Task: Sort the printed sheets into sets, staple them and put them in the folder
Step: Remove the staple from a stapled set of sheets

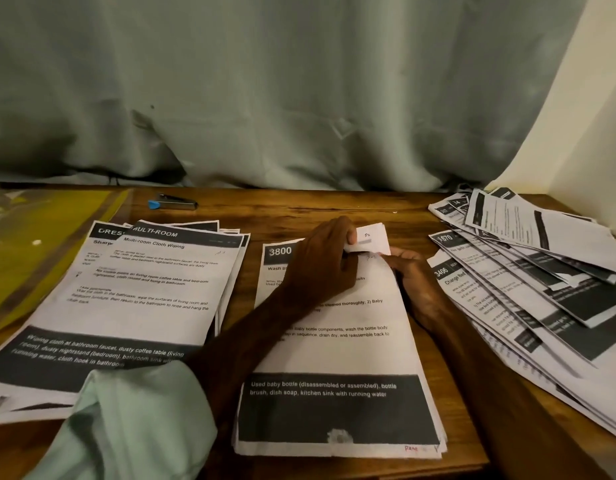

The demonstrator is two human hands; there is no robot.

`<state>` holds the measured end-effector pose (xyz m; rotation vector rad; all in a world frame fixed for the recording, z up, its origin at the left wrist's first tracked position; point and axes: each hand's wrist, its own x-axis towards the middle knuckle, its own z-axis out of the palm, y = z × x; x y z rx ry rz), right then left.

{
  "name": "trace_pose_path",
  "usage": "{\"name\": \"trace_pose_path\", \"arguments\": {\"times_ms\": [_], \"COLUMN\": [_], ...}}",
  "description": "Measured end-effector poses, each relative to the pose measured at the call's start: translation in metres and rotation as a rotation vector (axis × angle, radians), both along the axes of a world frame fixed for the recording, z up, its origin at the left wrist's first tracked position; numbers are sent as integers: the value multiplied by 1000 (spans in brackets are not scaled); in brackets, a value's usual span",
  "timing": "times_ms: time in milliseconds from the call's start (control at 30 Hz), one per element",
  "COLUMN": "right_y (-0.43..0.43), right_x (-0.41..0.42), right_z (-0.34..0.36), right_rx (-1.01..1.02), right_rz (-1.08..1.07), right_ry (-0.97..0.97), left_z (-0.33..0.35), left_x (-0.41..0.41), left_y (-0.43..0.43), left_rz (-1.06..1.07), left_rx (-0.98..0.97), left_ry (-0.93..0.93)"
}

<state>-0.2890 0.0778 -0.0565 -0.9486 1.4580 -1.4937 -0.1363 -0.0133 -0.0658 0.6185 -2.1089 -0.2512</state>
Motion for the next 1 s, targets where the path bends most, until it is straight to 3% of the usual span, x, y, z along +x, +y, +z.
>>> {"name": "trace_pose_path", "arguments": {"times_ms": [233, 500, 800, 1000], "right_y": [1, -1, -10, -24], "right_x": [-1, 3, -1, -17], "right_z": [2, 5, 6, 12], "right_rx": [28, 31, -35, 0], "right_rz": [-78, -108, -205, -152], "right_ry": [29, -19, 203, 669], "left_z": [7, -4, -7, -7], "left_x": [15, 7, 3, 4], "left_y": [-6, -17, -20, -20], "left_rz": [-131, -37, 20, 39], "left_rx": [-170, -79, 23, 101], "left_ry": [38, -5, -93, -182]}}
